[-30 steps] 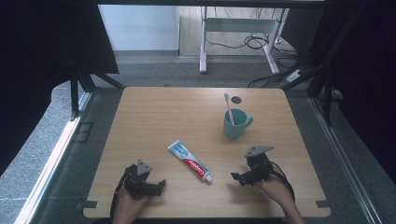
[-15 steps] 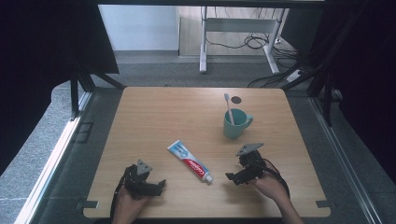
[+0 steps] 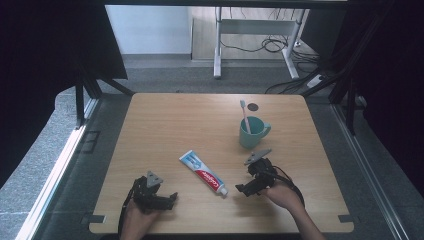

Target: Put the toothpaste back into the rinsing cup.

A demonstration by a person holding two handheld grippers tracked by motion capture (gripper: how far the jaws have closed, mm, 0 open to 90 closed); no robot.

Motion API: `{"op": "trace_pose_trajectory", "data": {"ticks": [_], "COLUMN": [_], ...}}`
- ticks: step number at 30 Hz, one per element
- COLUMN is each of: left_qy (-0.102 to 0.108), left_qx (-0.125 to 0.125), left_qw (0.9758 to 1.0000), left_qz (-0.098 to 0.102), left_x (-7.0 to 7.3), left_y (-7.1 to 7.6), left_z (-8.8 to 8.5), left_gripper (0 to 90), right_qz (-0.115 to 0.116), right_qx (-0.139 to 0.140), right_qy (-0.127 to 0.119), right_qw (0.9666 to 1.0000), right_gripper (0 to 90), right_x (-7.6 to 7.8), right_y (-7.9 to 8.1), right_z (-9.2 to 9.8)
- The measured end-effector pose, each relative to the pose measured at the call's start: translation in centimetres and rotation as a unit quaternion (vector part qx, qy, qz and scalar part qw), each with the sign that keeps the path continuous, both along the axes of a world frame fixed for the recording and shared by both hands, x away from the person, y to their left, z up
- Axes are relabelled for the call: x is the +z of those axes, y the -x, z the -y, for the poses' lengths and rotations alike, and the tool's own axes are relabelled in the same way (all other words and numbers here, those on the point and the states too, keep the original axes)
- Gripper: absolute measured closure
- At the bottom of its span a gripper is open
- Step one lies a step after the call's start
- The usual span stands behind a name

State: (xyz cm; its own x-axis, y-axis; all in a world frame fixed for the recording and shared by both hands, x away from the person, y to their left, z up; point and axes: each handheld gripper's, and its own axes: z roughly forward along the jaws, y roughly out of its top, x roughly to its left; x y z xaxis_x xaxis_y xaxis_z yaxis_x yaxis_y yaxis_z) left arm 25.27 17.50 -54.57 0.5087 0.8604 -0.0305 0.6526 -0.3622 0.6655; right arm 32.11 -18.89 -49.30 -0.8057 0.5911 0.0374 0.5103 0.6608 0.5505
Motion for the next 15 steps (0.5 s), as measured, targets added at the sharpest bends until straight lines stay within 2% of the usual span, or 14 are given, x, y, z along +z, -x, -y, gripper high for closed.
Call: {"op": "trace_pose_trajectory", "data": {"ticks": [15], "left_qy": [0.000], "left_qx": [0.000], "left_qw": [1.0000], "left_qz": [0.000], "left_x": [0.0], "left_y": [0.0], "left_z": [0.0], "left_gripper": [0.0], "right_qz": [-0.019], "right_qx": [0.017], "right_qy": [0.021], "right_qw": [0.9995], "right_gripper": [4.5], "right_x": [0.1], "right_y": [-0.4], "right_z": [-1.7]}}
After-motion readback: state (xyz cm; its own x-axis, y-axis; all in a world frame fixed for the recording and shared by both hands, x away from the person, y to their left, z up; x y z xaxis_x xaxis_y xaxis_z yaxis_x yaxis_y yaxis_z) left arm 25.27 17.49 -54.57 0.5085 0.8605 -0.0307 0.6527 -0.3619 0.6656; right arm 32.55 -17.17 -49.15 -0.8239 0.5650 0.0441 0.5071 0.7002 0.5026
